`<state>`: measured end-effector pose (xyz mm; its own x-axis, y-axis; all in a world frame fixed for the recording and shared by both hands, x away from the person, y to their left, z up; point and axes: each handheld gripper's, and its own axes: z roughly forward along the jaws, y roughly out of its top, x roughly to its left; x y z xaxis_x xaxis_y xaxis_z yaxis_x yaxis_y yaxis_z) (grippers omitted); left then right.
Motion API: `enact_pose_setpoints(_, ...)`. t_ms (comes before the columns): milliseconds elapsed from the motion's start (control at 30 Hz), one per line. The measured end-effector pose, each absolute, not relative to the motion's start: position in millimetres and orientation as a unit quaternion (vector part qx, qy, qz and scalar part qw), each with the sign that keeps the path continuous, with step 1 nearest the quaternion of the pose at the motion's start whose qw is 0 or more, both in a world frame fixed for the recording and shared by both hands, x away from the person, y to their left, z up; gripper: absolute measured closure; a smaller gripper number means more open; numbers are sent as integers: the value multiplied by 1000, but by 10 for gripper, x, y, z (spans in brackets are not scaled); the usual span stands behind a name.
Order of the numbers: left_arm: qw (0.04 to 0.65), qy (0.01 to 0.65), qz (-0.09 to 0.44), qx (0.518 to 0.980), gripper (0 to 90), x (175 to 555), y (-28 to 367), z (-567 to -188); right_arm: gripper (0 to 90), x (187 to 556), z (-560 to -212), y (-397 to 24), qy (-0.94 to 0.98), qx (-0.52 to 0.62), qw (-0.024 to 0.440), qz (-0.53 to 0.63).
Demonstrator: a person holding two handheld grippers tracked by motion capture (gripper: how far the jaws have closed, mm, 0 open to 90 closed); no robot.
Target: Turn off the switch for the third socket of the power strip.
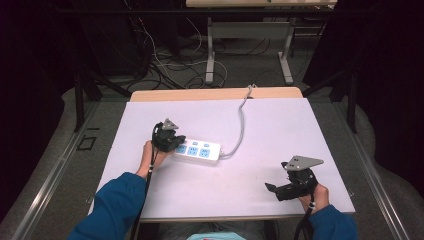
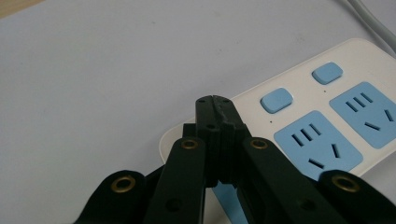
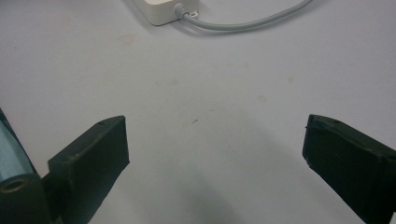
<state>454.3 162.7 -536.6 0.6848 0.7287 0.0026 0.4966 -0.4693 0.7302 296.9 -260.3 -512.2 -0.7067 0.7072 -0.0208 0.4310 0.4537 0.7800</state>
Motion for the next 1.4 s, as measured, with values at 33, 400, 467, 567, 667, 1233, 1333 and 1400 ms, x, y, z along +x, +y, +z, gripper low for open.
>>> enact_pose_setpoints(33, 365, 364, 158, 842, 900, 4543, 1628, -5368, 65, 2969, -5122, -2603, 835, 341, 174, 396)
enact_pose_setpoints(400, 366, 361, 160, 843, 900, 4543, 1628, -5370, 65, 2968, -5122, -2604, 835, 341, 174, 396)
enact_pose_setpoints(467, 367, 361, 158, 843, 900, 4545, 1632, -5370, 65, 2967, -5117, -2606, 837, 341, 172, 392)
enact_pose_setpoints(567, 367, 361, 157, 843, 900, 4546, 1633, -5371, 66, 2968, -5117, -2606, 837, 341, 172, 392)
enact_pose_setpoints(667, 367, 362, 156, 843, 900, 4545, 1634, -5372, 66, 2968, -5119, -2604, 836, 341, 173, 393)
enact_pose_setpoints(1233, 366, 360, 163, 842, 900, 4543, 1626, -5374, 66, 2967, -5117, -2605, 837, 341, 173, 392)
enact_pose_setpoints(1333, 367, 360, 163, 842, 900, 4544, 1626, -5375, 66, 2968, -5118, -2604, 837, 342, 172, 392)
enact_pose_setpoints(1400, 366, 360, 163, 843, 900, 4544, 1627, -5374, 66, 2968, -5118, -2604, 837, 341, 173, 391)
